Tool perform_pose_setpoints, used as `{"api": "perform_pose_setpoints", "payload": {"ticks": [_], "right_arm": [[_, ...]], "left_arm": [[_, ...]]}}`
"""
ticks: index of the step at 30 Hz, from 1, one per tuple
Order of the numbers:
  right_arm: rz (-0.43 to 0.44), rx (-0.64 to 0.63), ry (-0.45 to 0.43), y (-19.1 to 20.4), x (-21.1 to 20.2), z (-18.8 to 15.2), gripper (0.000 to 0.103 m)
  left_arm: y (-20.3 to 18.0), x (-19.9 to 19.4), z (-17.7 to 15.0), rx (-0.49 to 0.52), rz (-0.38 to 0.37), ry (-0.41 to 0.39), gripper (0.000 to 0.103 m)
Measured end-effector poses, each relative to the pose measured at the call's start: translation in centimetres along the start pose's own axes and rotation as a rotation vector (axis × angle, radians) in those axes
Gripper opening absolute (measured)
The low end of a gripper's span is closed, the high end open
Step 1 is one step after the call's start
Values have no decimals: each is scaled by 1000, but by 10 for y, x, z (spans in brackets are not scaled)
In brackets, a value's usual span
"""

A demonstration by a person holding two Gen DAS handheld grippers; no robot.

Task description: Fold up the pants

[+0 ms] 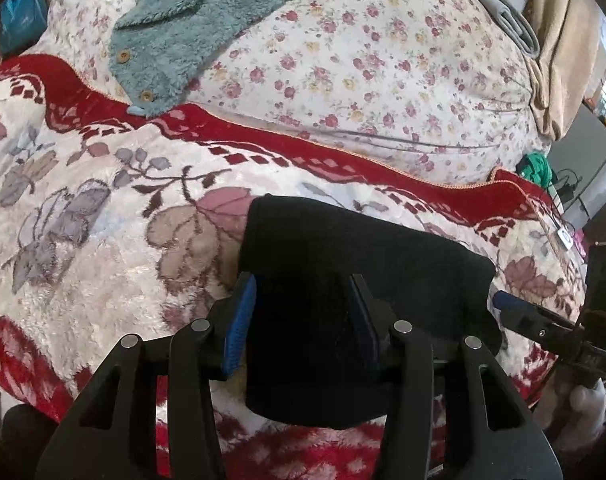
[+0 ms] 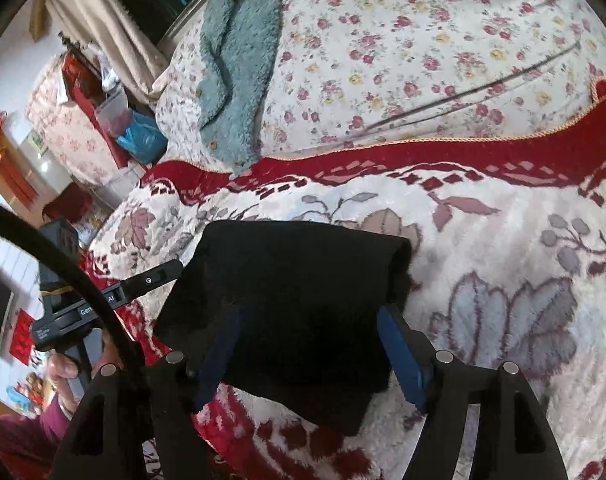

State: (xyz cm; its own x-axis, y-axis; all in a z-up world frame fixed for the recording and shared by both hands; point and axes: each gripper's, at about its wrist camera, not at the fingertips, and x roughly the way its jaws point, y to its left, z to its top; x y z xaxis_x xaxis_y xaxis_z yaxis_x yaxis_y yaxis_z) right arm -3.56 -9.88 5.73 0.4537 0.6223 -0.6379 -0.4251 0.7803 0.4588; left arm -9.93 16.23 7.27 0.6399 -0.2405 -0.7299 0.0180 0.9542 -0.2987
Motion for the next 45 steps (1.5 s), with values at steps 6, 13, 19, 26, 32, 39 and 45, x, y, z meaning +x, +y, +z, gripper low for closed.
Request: {"api": "perform_pose_setpoints", "payload": {"ticks": [6, 13, 19, 26, 32, 39, 45], "right_arm": [[7, -6, 26, 2, 9, -5, 69], [9, 22, 12, -3, 5, -5, 69], [14, 34, -1, -4, 2, -3, 69], [12, 37, -30, -5, -2, -4, 72], [-15, 51, -54, -14, -2, -7, 82], [-16, 104, -29, -26, 5, -11, 82], [-25, 150, -9, -37, 16, -16, 87]], "left_arm": [[-12, 7, -10, 69, 73, -27, 46], [-9, 5, -8, 54, 69, -28, 46], [-9, -4, -4, 74, 107, -68, 46], [-3, -6, -3, 44, 83, -62, 46], [4, 1, -1, 28, 95, -37, 46], [9, 7, -1, 12, 90, -14, 52], [21, 21, 3, -8, 3, 31, 58]]}}
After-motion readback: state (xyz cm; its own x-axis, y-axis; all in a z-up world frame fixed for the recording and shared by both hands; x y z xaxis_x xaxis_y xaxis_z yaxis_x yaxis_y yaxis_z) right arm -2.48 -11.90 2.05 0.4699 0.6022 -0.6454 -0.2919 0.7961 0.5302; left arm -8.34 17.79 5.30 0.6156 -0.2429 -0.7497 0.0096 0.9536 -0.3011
